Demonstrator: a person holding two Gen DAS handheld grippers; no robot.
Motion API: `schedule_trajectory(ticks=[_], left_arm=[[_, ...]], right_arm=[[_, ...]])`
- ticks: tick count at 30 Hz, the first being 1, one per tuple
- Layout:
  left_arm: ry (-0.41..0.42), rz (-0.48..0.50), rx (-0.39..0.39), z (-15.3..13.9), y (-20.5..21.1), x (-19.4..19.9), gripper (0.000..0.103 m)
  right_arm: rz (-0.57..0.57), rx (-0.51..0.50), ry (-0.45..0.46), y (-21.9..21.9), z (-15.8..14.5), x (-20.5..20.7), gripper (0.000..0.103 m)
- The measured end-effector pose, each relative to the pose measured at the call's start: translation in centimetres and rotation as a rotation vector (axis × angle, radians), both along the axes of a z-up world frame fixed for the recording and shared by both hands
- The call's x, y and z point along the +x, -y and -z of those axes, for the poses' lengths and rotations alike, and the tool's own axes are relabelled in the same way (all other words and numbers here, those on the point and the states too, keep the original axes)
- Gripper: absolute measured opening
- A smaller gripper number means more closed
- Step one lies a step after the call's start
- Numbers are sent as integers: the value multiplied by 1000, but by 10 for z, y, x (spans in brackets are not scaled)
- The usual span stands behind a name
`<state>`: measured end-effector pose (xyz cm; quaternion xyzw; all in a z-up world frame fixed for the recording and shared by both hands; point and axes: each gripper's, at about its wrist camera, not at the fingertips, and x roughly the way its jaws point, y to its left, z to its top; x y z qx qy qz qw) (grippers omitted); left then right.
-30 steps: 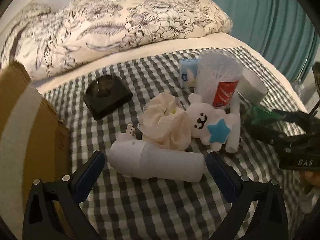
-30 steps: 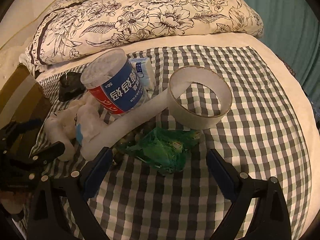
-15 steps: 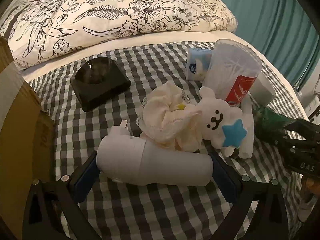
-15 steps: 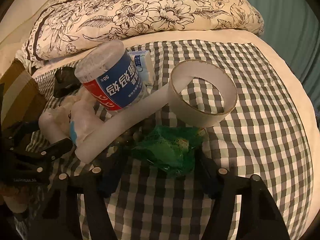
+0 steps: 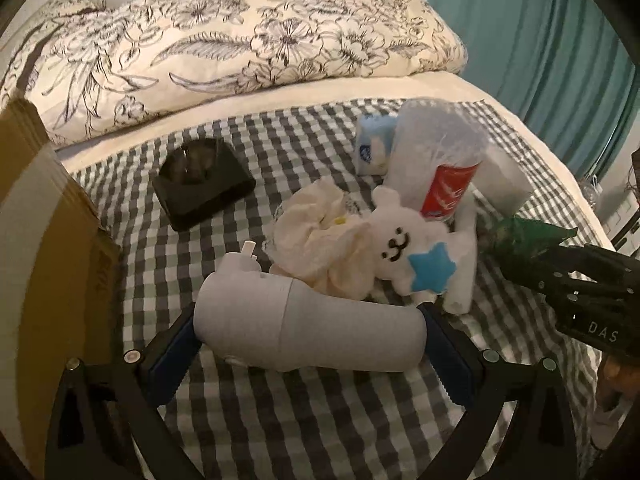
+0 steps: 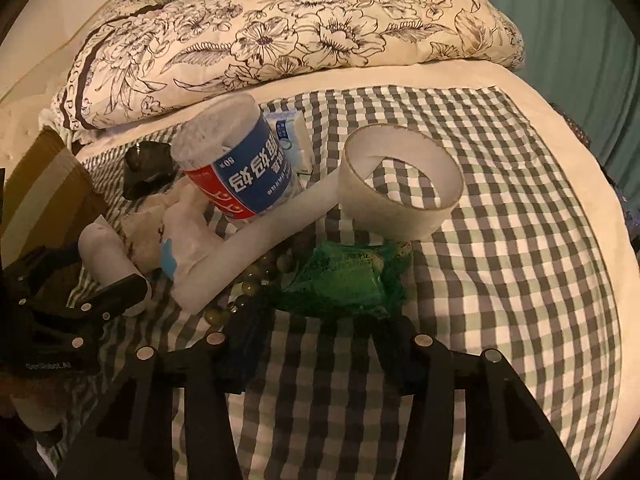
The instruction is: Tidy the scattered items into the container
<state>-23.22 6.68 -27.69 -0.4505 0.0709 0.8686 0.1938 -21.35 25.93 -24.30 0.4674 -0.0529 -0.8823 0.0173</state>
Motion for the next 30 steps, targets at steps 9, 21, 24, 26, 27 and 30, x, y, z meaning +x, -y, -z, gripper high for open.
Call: schedule_trajectory(ticks=[9, 21, 24, 26, 27, 30], left_arm=[[-69, -15, 11, -48, 1, 27, 103], [-190, -34, 37, -128, 11, 88, 103], [-217, -45, 50, -146, 15, 102, 103], [-241, -50, 59, -160, 19, 113, 103], [-249, -51, 62, -165, 20, 117, 103], [-276, -56, 70, -181, 25, 133, 103]], right_arm=[[25, 2, -68, -6, -44, 29, 47], [31, 10, -191, 4, -117, 91, 47], [27, 17, -219, 8, -134, 106, 47], [22, 23, -240, 12, -146, 116, 47], [20, 26, -251, 13, -152, 121, 47], [15, 33, -281, 19, -168, 136, 47]])
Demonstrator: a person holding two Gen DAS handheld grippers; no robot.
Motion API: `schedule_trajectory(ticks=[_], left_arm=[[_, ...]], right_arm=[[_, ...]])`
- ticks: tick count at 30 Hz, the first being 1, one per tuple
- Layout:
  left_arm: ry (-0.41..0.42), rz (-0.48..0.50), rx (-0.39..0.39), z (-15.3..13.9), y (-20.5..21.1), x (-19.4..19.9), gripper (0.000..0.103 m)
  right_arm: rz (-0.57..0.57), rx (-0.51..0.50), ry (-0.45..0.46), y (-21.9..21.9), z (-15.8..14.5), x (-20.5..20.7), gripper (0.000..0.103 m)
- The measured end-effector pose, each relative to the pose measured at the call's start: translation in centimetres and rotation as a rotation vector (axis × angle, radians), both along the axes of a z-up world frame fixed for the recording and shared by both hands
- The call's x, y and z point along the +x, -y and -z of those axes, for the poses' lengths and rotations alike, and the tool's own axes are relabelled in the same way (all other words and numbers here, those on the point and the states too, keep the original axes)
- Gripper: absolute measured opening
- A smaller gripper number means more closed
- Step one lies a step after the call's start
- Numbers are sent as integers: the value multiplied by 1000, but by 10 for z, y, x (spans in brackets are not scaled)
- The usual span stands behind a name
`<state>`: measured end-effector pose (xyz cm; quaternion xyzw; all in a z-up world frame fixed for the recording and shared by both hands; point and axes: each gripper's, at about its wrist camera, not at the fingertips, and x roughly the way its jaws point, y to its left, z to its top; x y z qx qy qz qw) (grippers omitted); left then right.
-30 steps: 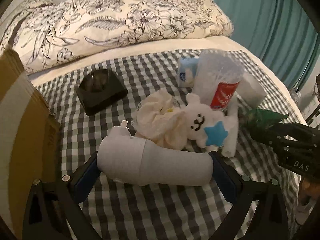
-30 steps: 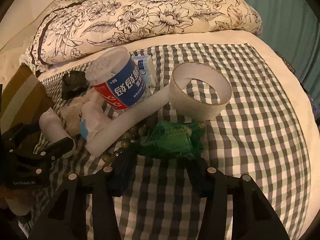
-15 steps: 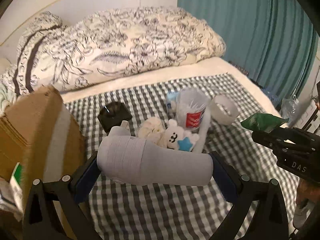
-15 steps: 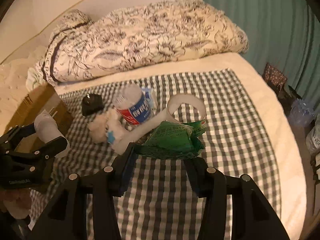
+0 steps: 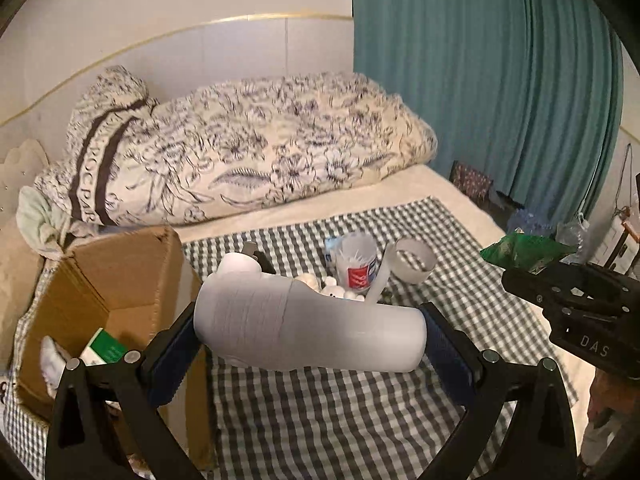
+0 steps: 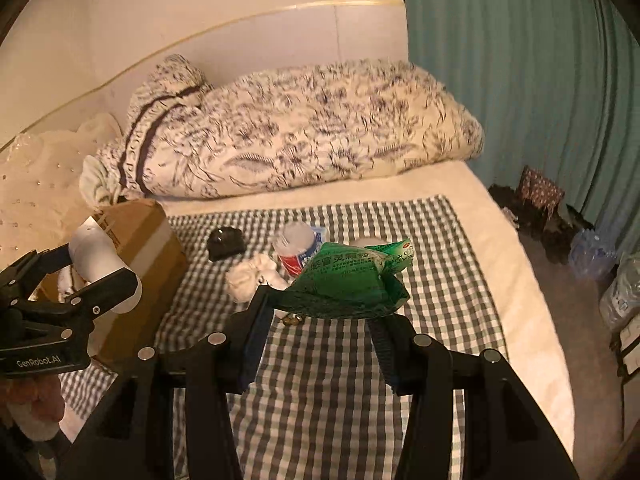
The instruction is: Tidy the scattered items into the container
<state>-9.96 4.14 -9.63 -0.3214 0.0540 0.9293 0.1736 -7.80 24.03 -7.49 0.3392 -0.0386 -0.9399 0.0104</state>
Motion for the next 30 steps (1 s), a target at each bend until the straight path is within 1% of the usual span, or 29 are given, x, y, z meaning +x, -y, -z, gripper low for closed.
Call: schedule_trajectory(ticks=[7, 13, 21, 30], left_arm=[[-54, -12, 28, -32, 13, 32, 103], [-92, -22, 41, -52, 22, 54, 103], [-119, -33, 55, -66, 32, 69, 103], [-144, -37, 53, -72, 33, 77, 103]], right_arm=[[-10, 16, -60, 14, -32, 34, 47], [-16, 23, -103, 21, -52, 58, 47], [-5, 31, -133, 22, -66, 80, 47], [25, 46, -149, 16, -79, 87, 47]])
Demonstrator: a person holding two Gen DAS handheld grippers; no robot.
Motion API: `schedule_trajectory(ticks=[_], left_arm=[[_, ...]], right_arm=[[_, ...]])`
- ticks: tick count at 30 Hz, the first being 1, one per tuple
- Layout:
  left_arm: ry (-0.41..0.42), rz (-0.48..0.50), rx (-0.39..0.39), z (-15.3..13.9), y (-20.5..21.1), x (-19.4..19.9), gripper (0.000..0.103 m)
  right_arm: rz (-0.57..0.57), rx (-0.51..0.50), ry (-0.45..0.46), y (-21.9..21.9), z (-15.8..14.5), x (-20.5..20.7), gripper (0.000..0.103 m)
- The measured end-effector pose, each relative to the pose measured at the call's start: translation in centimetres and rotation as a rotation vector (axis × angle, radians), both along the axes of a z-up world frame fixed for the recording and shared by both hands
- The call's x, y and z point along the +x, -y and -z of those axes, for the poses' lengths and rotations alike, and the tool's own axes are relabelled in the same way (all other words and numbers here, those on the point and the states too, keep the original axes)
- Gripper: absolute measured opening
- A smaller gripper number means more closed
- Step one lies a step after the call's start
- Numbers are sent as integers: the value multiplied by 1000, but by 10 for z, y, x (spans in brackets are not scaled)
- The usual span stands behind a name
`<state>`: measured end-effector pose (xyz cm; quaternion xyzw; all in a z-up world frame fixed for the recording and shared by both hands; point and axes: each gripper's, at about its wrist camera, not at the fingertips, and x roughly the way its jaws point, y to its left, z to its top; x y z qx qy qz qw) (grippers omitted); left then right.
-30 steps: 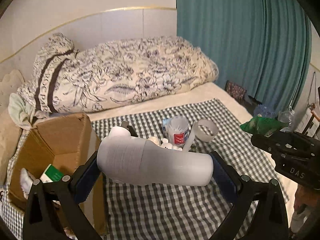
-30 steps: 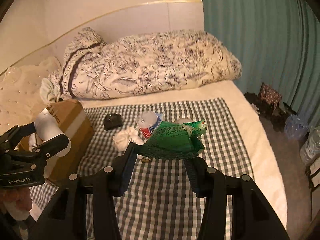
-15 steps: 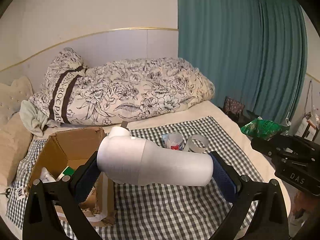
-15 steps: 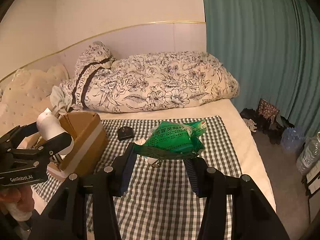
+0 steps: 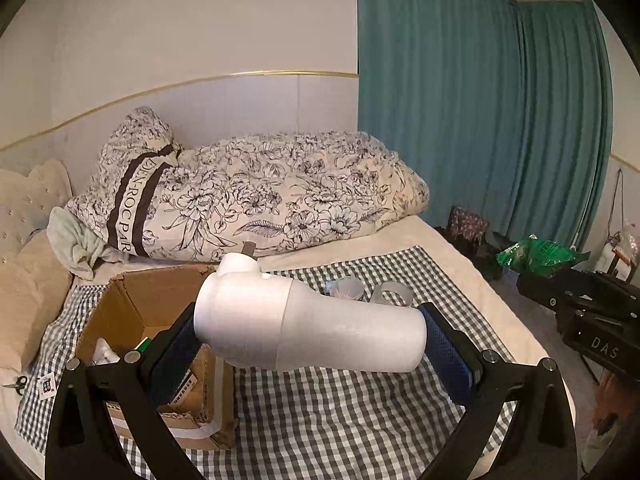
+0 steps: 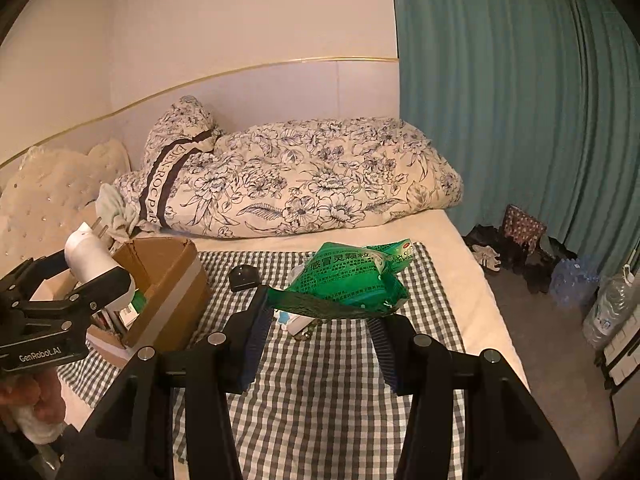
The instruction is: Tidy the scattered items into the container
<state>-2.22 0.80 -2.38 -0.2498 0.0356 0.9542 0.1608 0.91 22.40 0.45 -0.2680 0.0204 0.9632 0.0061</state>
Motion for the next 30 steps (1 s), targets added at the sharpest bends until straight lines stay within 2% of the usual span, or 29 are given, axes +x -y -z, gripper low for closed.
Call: schedule_trajectory(ticks=[9, 30], left_arm=[[-11, -44, -4, -7, 26, -4, 103], [16, -227, -24, -11, 130, -27, 103]], right_arm=[[-30, 20, -14, 22, -11, -9, 47], [-207, 10, -20, 133, -10, -57, 47]])
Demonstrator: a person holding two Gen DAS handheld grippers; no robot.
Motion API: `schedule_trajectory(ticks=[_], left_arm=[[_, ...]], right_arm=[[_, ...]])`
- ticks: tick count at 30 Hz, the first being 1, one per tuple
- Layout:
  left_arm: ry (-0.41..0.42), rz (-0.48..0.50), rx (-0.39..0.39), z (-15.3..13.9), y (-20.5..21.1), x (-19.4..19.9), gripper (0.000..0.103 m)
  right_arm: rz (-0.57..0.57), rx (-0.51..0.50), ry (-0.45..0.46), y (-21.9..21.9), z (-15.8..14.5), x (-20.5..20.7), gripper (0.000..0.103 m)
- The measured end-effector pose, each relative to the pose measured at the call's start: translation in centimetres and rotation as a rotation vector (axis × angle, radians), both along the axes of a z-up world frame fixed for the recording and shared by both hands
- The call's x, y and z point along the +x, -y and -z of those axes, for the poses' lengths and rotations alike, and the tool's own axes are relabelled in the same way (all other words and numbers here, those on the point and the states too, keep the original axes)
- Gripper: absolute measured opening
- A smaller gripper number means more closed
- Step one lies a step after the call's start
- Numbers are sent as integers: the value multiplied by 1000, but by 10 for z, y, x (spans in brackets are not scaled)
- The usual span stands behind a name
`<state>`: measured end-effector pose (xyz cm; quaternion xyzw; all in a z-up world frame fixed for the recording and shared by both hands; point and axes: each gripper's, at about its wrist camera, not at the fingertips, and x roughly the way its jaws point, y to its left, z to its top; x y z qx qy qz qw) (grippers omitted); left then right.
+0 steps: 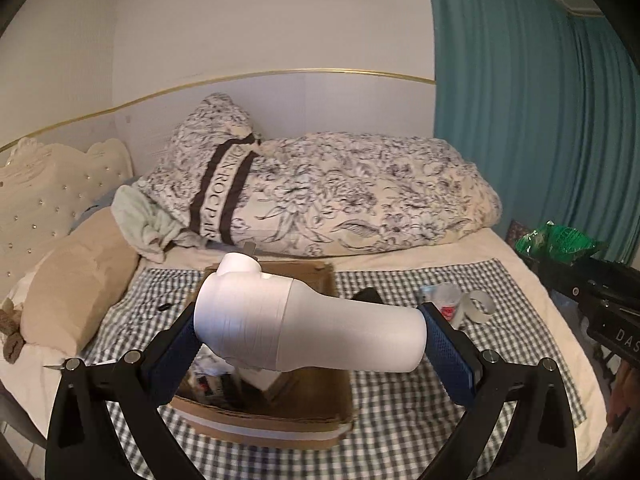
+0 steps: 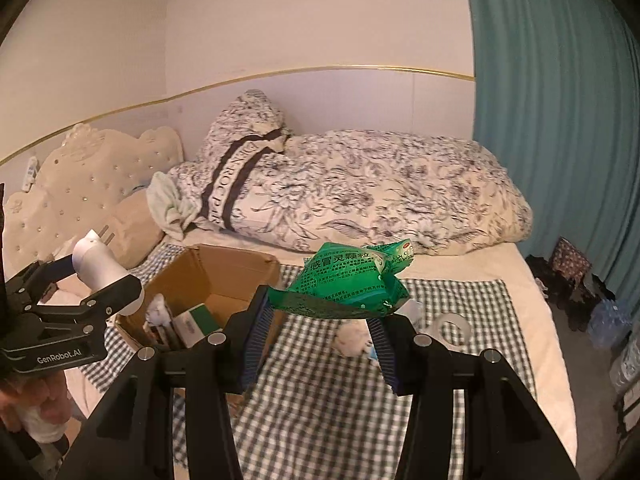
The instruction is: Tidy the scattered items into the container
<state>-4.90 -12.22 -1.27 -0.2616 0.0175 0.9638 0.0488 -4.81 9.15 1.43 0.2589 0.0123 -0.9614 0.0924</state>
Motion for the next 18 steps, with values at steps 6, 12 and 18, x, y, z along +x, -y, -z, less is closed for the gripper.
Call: schedule_trajectory(ticks=[6, 12, 18], left_arm=[[0, -51, -1, -2, 33, -5, 103], [5, -90, 0, -2, 62, -12, 103], [14, -119, -1, 1, 86, -19, 103]], right_arm=[[-45, 2, -1, 33, 1, -10, 47], [-90, 4, -2, 64, 0, -21, 47], [-127, 4, 2, 87, 3, -30, 47]])
